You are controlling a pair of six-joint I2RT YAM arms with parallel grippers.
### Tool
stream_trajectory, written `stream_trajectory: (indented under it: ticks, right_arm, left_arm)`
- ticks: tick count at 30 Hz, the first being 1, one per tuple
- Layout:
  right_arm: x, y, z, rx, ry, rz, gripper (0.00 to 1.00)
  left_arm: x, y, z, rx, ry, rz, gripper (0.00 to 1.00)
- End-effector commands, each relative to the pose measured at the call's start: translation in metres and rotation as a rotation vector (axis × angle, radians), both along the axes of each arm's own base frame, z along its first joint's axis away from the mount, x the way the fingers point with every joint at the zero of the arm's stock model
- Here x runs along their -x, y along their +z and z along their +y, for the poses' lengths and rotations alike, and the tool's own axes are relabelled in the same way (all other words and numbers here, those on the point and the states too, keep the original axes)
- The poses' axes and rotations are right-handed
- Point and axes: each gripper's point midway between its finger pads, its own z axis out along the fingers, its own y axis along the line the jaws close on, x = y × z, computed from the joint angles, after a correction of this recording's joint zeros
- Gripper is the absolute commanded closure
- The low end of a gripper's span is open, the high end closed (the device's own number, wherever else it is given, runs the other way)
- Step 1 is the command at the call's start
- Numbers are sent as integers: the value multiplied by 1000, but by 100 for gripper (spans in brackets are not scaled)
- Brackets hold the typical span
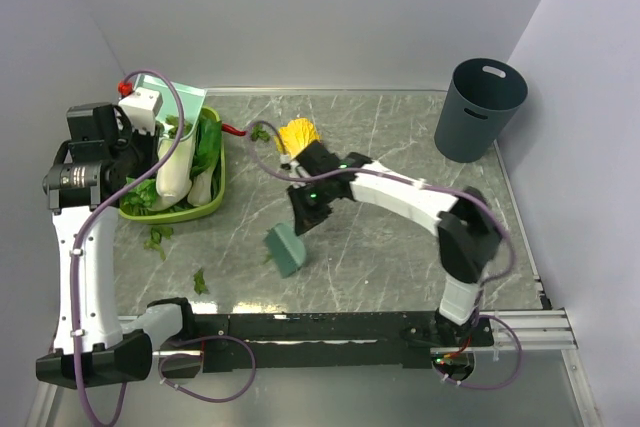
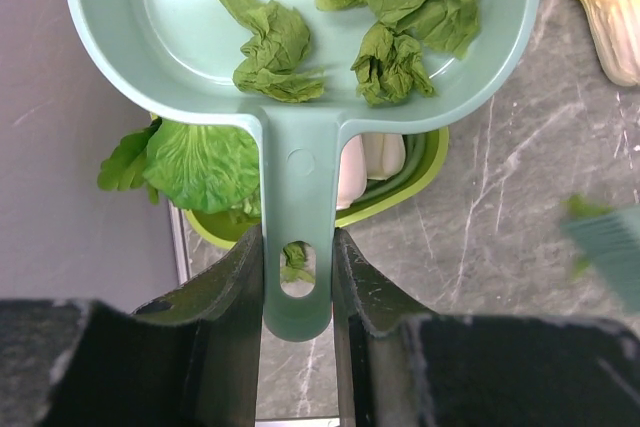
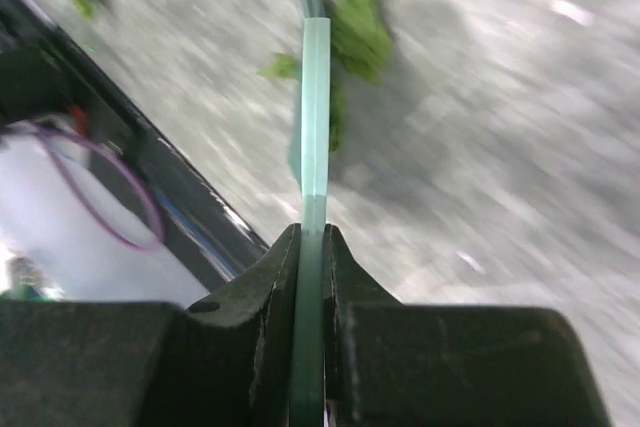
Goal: Sweep away the paper scraps from the table
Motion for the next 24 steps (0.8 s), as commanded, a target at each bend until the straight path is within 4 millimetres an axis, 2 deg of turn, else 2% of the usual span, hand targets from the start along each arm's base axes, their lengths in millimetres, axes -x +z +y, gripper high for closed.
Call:
stream_trajectory:
  ticks: [1,2,4,6,10,13,17,21,24]
  right_arm:
    - [7,34,-48,5,160,-192,100]
    - [19,49,-49,-47,201,-202,100]
    - [24,63,-48,-97,242,-249,100]
    - [24,80,-41,-154,262,-287,100]
    - [16,94,-18,-210,264,-291,100]
    - [8,105,22,-251,291,-285,100]
    - [6,103,60,-247,277,-256,100]
    - [30,114,105,-399,358,-120,100]
    - [36,114,132,-444,398,-77,100]
  left_arm:
    - [-9,23,-6,-3,-53,-81,99]
    - [-10,25,-6,0,-52,-89,99]
    - [-12,29,-8,9,-60,-100,99]
    - [-13,32,-10,25,-56,-102,99]
    - [-11,34,-12,36,-57,-98,99]
    - [-9,37,-10,20,-58,-102,99]
    - [-8,35,-7,-5,-64,-90,99]
    - [-10,38,-4,-21,-57,-102,99]
    - [-11,39,-4,-16,-54,-102,99]
